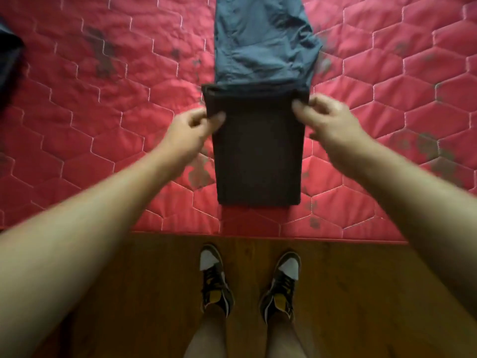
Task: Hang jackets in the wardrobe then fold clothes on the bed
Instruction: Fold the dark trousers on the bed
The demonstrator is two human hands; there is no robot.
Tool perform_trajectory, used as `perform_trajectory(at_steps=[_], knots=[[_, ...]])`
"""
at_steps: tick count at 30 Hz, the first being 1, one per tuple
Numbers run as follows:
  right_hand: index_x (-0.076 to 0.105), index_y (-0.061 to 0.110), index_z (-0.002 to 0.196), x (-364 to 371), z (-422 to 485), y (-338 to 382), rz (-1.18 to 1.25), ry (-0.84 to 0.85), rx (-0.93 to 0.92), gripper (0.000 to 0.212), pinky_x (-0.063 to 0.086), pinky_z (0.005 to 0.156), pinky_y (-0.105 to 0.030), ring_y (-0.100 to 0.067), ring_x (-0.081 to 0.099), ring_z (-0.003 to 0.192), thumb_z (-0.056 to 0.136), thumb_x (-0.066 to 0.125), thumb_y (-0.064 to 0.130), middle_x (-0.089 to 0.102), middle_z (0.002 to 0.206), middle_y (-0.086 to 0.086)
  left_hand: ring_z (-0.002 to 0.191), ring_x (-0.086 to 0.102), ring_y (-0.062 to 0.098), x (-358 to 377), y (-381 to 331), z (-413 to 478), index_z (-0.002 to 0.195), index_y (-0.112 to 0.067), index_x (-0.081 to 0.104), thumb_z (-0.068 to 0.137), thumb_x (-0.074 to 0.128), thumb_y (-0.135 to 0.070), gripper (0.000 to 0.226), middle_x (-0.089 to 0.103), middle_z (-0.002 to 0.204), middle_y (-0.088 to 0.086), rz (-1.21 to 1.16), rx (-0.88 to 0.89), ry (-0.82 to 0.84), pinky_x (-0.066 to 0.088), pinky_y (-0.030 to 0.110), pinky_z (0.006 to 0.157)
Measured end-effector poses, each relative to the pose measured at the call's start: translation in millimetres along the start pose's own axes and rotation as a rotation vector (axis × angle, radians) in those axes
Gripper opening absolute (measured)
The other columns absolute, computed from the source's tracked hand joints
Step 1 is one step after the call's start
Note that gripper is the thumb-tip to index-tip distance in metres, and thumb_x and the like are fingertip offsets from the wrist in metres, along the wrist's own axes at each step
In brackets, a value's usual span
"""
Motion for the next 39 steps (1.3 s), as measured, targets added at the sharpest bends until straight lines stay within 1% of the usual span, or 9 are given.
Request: perform_trajectory(at_steps=[4,7,12,16,19,23,27,35,39], knots=[[0.060,0.030,0.096,13.9,49.5,-45.7,0.127,0.209,0.396,0.039,0.043,0.079,-0.035,-0.018,0.060,0.079,0.094,0.051,0.068,0.065,0.089,0.000,0.110,0.063,0.016,23.6,50.1,54.6,0.116,-0.034,0.062,0.094,0.055,-0.060,0.035,0.065,0.116,-0.004,-0.283,-0.450,0.212,0.043,0.041,0.107],[0.058,0.022,0.085,32.1,18.9,-120.6,0.029,0.293,0.577,0.032,0.039,0.059,-0.026,-0.012,0.047,0.057,0.099,0.055,0.051,0.053,0.071,0.002,0.091,0.066,0.014,49.5,115.4,23.5,0.124,-0.028,0.057,0.095,0.058,-0.053,0.038,0.065,0.111,0.000,-0.215,-0.610,0.243,0.051,0.032,0.083],[0.063,0.017,0.086,33.0,-19.3,-189.2,0.112,0.129,0.506,0.013,0.043,0.055,-0.024,-0.007,0.052,0.054,0.091,0.074,0.020,0.059,0.064,0.005,0.050,0.057,-0.006,38.5,169.7,-9.2,0.112,-0.016,0.057,0.093,0.070,-0.015,0.023,0.064,0.088,-0.005,-0.291,-0.461,-0.169,0.043,0.013,0.049],[0.066,0.013,0.084,39.0,-25.3,-179.2,0.025,0.168,0.418,0.018,0.043,0.062,-0.025,-0.008,0.060,0.065,0.078,0.082,0.017,0.068,0.073,0.003,0.088,0.071,0.012,51.3,160.0,-30.0,0.098,-0.011,0.071,0.092,0.069,-0.005,0.008,0.077,0.094,0.001,-0.088,-0.318,0.052,0.055,0.024,0.083],[0.059,0.022,0.074,46.7,-9.1,-162.6,0.180,0.127,0.385,0.024,0.036,0.057,-0.031,-0.019,0.053,0.067,0.064,0.081,0.020,0.061,0.076,-0.007,0.088,0.068,0.008,54.2,124.1,-17.0,0.091,-0.015,0.068,0.094,0.064,-0.001,0.015,0.075,0.091,-0.005,-0.117,-0.184,0.055,0.053,0.022,0.085],[0.069,0.016,0.100,54.0,-9.9,-185.4,0.194,0.156,0.476,0.023,0.057,0.082,-0.043,-0.029,0.074,0.090,0.078,0.077,0.012,0.077,0.099,-0.007,0.107,0.066,0.020,71.5,140.9,-10.4,0.103,-0.016,0.064,0.100,0.055,-0.002,0.017,0.073,0.111,0.004,-0.332,-0.364,0.061,0.050,0.031,0.097],[0.066,0.012,0.086,52.9,-34.9,-227.5,0.044,0.177,0.599,0.020,0.043,0.059,-0.031,-0.022,0.060,0.070,0.077,0.073,0.027,0.066,0.081,-0.008,0.114,0.068,0.027,77.9,194.6,-50.4,0.118,-0.015,0.063,0.105,0.049,-0.013,0.019,0.070,0.126,0.012,-0.155,-0.584,0.147,0.054,0.039,0.094],[0.058,0.018,0.101,35.6,-35.5,-203.8,-0.343,-0.038,0.372,0.014,0.043,0.071,-0.033,-0.021,0.060,0.082,0.096,0.066,0.027,0.066,0.084,0.003,0.074,0.069,0.011,60.7,187.5,-39.4,0.113,-0.018,0.058,0.097,0.053,-0.007,0.020,0.071,0.075,-0.009,-0.016,-0.457,-0.045,0.057,0.030,0.071],[0.049,0.012,0.140,39.8,4.1,-119.0,-0.791,-0.220,-0.174,0.052,0.043,0.103,-0.049,-0.035,0.050,0.123,0.094,0.064,0.029,0.053,0.131,-0.016,0.127,0.052,0.026,39.6,127.7,6.4,0.152,-0.020,0.035,0.095,0.058,-0.023,0.061,0.046,0.142,0.008,0.484,0.008,-0.236,0.040,0.042,0.111]])
Point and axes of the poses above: each hand's wrist, its own z-axis towards the middle knuckle, its own x-axis out of the palm, y = z × x, the point moved 10 cm from there along z, towards the middle knuckle
